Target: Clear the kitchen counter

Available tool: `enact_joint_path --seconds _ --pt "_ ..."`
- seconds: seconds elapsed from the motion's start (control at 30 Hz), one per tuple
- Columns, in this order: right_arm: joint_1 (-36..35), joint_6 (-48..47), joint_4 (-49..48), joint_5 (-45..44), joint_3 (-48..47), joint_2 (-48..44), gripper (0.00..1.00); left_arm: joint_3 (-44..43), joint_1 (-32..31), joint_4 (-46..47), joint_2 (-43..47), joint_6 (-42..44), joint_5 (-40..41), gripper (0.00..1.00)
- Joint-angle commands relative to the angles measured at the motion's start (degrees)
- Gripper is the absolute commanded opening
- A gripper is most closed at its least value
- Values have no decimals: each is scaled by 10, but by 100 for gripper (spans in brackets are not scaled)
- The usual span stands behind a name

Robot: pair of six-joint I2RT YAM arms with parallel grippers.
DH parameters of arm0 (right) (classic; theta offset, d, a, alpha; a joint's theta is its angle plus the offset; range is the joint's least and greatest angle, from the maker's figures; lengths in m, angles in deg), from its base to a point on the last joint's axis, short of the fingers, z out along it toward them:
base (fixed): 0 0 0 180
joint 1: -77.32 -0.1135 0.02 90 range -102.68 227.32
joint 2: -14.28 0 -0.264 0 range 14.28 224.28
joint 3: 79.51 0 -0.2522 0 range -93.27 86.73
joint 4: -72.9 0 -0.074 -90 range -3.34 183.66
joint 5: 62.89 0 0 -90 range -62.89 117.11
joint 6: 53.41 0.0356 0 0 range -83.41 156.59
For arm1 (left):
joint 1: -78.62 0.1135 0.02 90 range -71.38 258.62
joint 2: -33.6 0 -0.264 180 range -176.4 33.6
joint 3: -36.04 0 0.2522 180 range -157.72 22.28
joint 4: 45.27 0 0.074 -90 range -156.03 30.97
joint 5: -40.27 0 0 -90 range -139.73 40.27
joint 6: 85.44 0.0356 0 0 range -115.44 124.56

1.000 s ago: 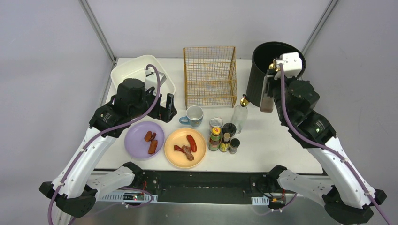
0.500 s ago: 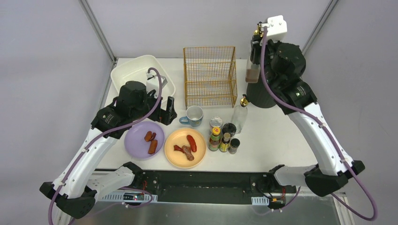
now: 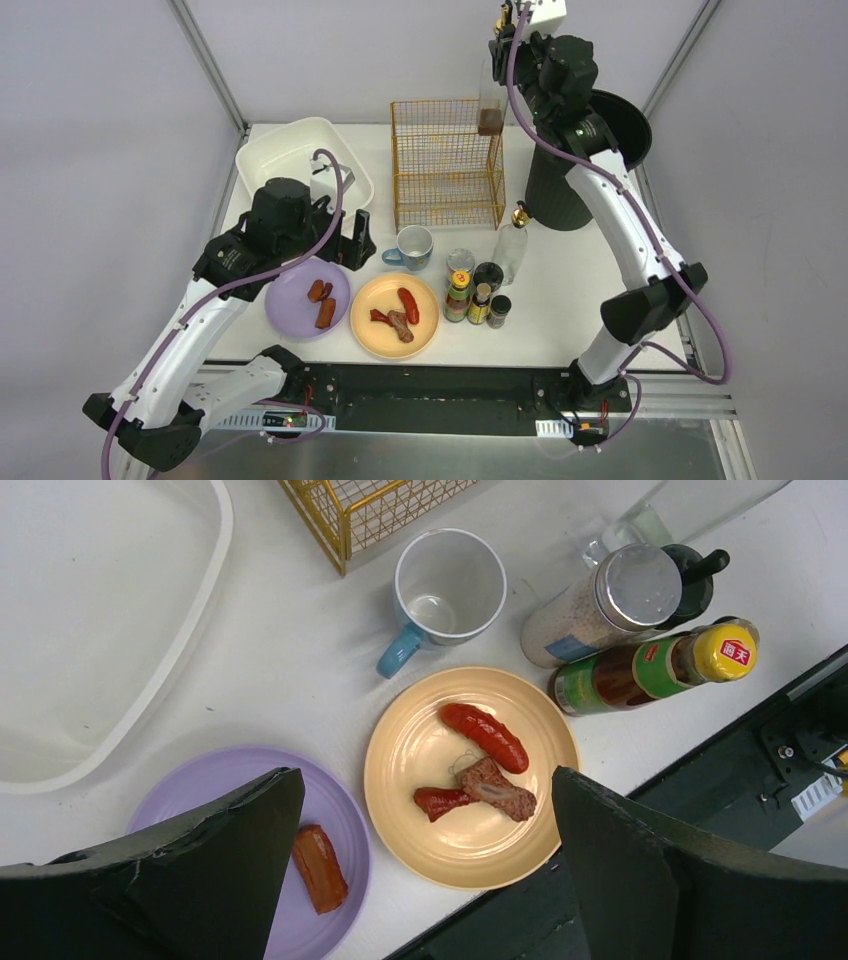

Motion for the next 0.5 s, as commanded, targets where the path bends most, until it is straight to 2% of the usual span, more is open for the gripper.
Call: enact_joint_path --seconds 0.0,0.23,0.47 --pt "25 60 -125 62 -67 27 0 3 -1 20 11 9 -22 100" --pt "47 101 -134 88 -133 101 0 5 -1 25 8 4 -45 100" --pt "54 113 -143 112 -149 139 0 13 -1 25 14 2 -43 100"
